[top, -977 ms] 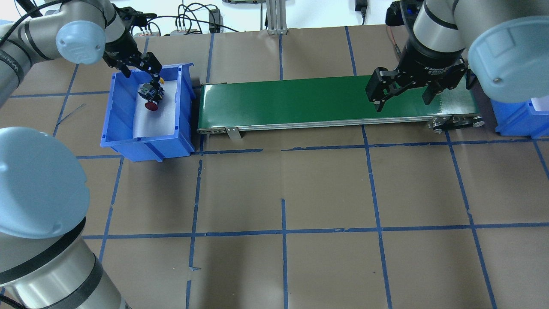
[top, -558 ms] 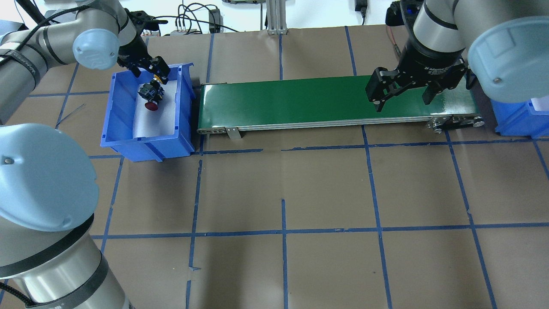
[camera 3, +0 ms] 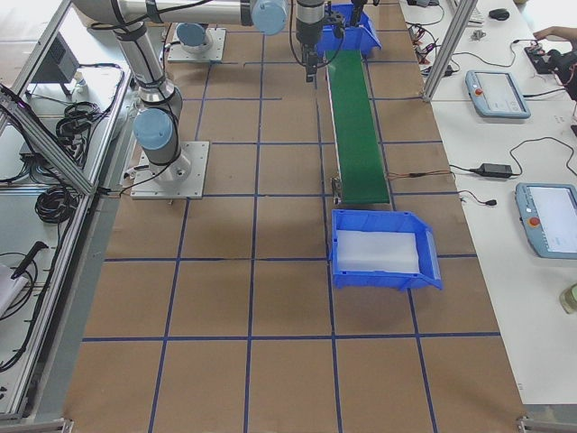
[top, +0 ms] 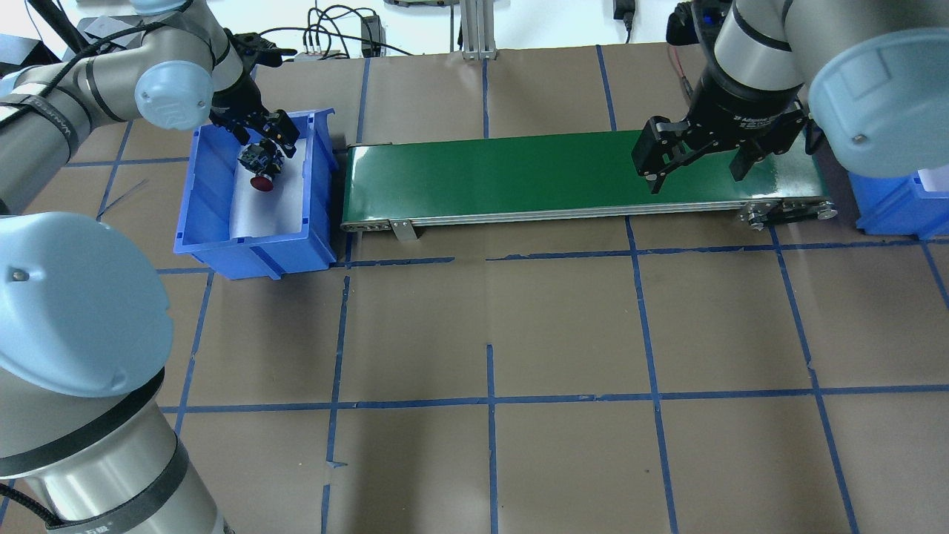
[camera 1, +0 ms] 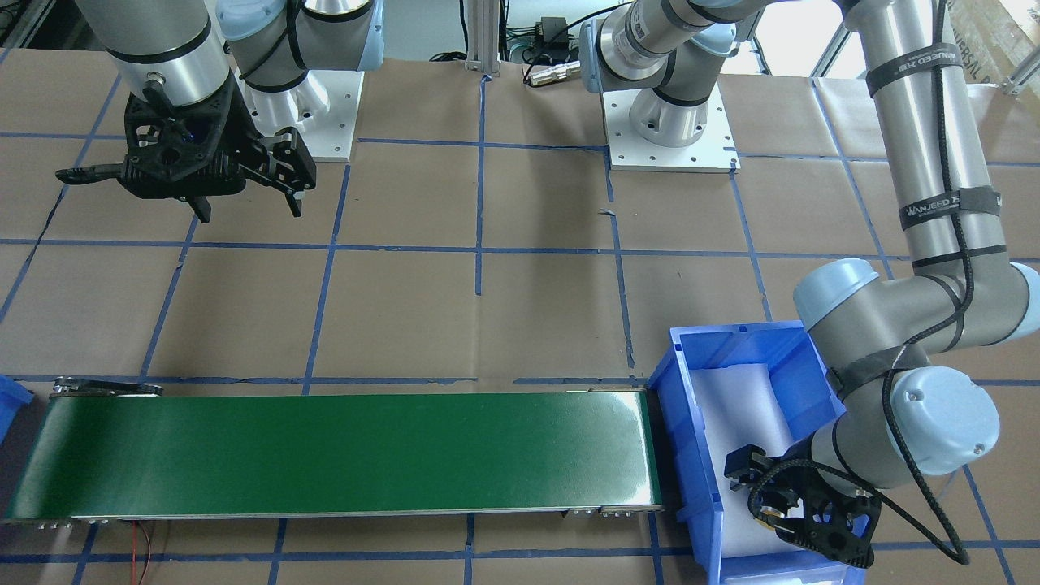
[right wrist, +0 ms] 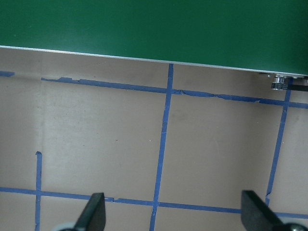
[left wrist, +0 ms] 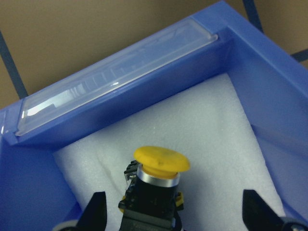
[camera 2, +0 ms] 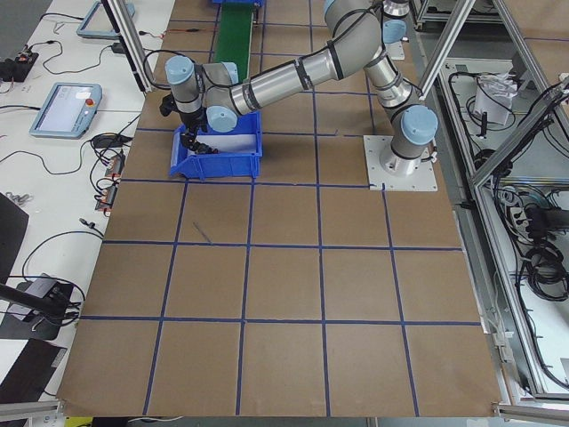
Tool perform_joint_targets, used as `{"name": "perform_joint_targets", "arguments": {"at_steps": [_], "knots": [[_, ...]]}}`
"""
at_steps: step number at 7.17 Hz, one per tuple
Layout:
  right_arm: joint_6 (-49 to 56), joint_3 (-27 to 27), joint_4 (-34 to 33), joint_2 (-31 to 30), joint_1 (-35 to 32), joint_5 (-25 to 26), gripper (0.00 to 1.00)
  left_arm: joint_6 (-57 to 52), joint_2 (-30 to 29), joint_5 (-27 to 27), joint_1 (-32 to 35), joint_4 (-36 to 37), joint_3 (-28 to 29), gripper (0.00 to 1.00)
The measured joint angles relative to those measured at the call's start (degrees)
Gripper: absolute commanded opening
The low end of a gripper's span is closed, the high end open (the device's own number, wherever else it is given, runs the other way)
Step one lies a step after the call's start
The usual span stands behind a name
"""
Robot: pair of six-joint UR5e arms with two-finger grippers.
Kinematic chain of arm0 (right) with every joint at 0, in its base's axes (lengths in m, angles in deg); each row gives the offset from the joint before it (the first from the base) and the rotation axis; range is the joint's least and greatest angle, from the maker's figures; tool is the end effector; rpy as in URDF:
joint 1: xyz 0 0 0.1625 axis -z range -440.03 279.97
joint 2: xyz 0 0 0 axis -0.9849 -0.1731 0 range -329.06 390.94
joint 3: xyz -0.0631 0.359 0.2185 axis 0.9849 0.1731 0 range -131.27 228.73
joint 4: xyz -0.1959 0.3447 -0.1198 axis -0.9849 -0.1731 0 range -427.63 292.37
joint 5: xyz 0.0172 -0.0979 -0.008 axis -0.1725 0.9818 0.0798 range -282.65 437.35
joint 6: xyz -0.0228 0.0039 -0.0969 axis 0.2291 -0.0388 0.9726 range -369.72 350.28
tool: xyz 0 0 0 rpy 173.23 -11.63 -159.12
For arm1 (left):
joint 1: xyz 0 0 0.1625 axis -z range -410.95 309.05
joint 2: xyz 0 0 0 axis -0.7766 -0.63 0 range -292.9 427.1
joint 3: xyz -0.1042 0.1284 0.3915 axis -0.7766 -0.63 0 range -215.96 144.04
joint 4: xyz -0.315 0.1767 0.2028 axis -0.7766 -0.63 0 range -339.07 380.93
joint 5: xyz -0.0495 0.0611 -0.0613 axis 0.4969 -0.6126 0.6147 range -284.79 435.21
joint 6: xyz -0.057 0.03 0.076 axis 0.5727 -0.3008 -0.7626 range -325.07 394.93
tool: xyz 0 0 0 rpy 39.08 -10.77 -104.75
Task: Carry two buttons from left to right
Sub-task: 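Lower the left gripper into the bin over the yellow push-button, then close the left gripper on the yellow button and lift it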
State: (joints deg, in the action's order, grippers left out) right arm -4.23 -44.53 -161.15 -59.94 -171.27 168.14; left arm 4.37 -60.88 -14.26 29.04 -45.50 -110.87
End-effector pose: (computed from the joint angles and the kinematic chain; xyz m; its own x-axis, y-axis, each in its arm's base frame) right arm 0.1424 -0.4840 0.4736 -0.9930 -0.1169 0.0155 -0.1172 0.9929 -0.0185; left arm -0.0063 -0.7360 0.2465 -0.9364 0.3510 0.0019 0.3510 0.9363 -0.0150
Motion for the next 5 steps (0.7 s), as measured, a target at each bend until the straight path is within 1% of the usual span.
{"name": "perform_joint_targets", "arguments": {"at_steps": [2, 3, 5], "knots": [[0.00, 0.00, 0.00, 0.00, 0.01, 0.00, 1.00, -0.11, -0.58, 0.07, -0.01, 0.09, -0.13, 1.00], [0.02, 0.00, 0.00, 0.00, 0.00, 0.00, 1.00, -0.17, -0.82, 0.08, -0.01, 0.18, -0.15, 0.94], [0.02, -0.03, 0.00, 0.00, 0.01, 0.04, 1.00, -0.17, -0.93, 0.07, -0.01, 0.34, -0.12, 0.45]]}}
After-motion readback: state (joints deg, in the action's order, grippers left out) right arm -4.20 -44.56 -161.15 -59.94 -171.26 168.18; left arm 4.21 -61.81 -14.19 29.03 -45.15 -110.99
